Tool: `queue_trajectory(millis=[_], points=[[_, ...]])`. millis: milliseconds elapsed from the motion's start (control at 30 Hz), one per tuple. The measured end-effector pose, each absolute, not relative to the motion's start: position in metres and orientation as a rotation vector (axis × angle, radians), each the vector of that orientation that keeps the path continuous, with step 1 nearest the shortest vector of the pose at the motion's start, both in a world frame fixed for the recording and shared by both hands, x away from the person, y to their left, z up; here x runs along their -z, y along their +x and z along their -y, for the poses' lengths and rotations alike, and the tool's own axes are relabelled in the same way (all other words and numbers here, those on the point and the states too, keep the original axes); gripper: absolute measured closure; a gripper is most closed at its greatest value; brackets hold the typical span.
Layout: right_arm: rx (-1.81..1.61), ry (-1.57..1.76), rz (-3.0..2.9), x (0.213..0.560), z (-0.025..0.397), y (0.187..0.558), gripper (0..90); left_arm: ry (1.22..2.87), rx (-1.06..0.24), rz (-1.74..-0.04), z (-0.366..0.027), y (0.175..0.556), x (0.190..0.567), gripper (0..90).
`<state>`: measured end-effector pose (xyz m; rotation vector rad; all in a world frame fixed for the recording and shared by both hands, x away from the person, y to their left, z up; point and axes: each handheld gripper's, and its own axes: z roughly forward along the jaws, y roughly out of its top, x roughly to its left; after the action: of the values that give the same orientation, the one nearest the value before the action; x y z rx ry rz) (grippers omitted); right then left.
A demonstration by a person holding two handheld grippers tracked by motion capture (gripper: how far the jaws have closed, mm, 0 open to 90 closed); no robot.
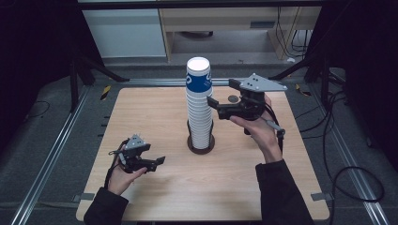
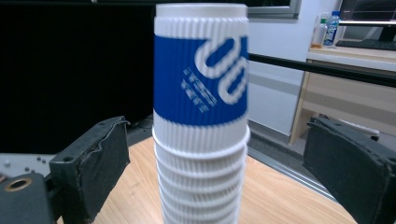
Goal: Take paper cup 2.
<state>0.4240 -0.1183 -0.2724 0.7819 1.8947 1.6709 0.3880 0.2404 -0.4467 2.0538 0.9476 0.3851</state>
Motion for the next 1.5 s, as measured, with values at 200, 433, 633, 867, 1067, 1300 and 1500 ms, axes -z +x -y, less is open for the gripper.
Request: queue_trajectory(millis=[200, 433, 633, 867, 1067, 1300, 1500], points=[[-1.678, 0.776, -1.903, 0.269, 0.098, 0.436, 6.9, 2.055, -0.382, -0.944, -0.240, 0.388, 0.447, 16.5], [-1.670, 0.801, -1.914, 0.272, 0.082, 0.453, 7.2, 2.052, -0.378, -0.945, -0.240, 0.388, 0.447, 16.5], [-1.658, 0.821, -1.919, 0.278, 0.072, 0.463, 9.0, 2.052, -0.376, -0.945, -0.240, 0.388, 0.447, 16.4], [-1.652, 0.828, -1.911, 0.283, 0.067, 0.469, 12.3, 2.055, -0.376, -0.942, -0.240, 0.388, 0.448, 16.4], [-1.650, 0.833, -1.912, 0.284, 0.064, 0.471, 14.2, 2.054, -0.376, -0.944, -0.240, 0.388, 0.448, 16.4], [-1.648, 0.817, -1.925, 0.283, 0.065, 0.470, 17.5, 2.057, -0.374, -0.943, -0.239, 0.388, 0.448, 16.4], [-1.662, 0.791, -1.903, 0.276, 0.066, 0.467, 18.9, 2.055, -0.373, -0.945, -0.240, 0.388, 0.448, 16.4]])
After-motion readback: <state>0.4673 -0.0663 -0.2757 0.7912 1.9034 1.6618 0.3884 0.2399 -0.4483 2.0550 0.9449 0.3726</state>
